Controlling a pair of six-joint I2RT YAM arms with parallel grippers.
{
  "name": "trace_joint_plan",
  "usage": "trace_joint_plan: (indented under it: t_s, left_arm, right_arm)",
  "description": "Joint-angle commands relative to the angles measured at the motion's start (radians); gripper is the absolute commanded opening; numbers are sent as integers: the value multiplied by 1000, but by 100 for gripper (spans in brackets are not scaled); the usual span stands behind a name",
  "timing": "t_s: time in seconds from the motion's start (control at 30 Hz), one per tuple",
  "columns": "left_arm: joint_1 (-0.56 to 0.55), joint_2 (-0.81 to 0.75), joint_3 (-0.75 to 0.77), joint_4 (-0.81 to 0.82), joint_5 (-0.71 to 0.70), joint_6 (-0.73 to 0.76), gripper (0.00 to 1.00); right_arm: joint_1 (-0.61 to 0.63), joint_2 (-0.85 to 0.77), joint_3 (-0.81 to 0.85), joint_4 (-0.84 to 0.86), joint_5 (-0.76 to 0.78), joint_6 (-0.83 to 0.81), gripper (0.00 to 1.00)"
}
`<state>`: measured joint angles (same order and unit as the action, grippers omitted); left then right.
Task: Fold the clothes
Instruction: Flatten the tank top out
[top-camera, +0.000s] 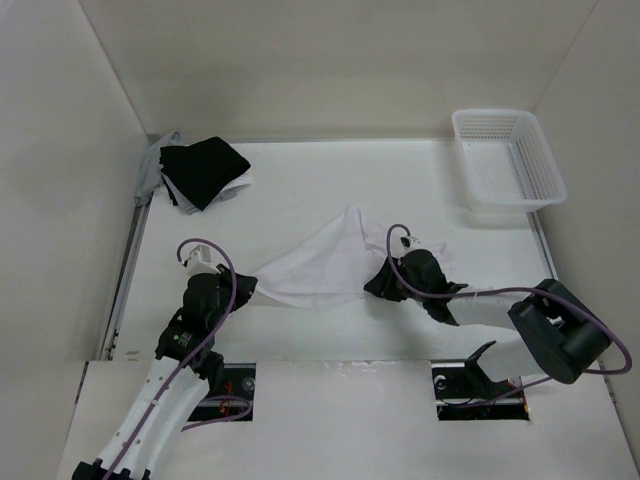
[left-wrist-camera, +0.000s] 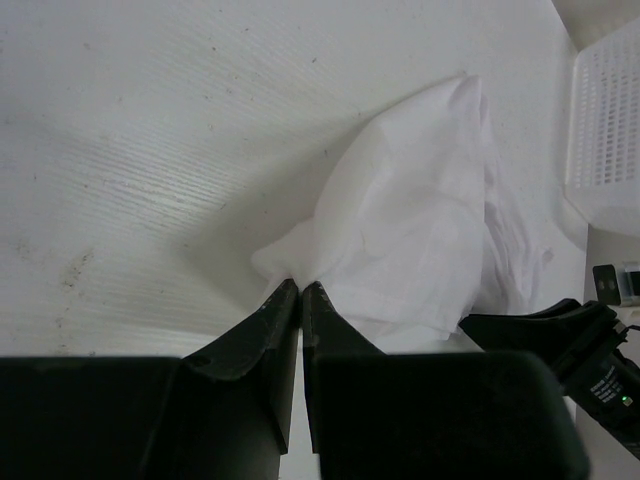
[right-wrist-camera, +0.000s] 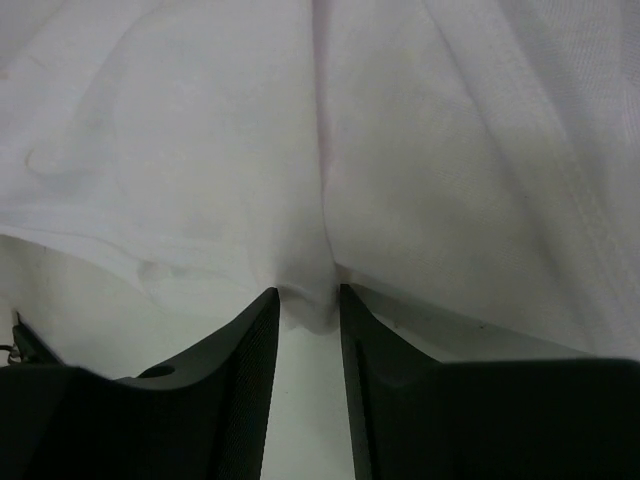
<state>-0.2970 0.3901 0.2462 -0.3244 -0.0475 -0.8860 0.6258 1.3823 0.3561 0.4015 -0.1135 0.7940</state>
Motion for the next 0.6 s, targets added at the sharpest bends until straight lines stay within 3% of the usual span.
trace_joint_plan:
  t_s: [0.0,0.1,0.4,0.47,0.57]
  left_arm:
    - [8,6,2,54,12,12,5]
    - [8,1,1,54,12,7,5]
    - [8,6,21,58,6,9,5]
    - [9,-3,41,61,2,10,4]
    - [15,-8,109,68,-3,15,3]
  right_arm:
    - [-8,-2,20,45,-3,-6,36]
    - [-13,-23,3,46,1,-1,35]
    - [-15,-31,14,30,3,5,4]
    - [-10,-99,11,8,6,10,0]
    - [-1,-324,52,-146,27,7,0]
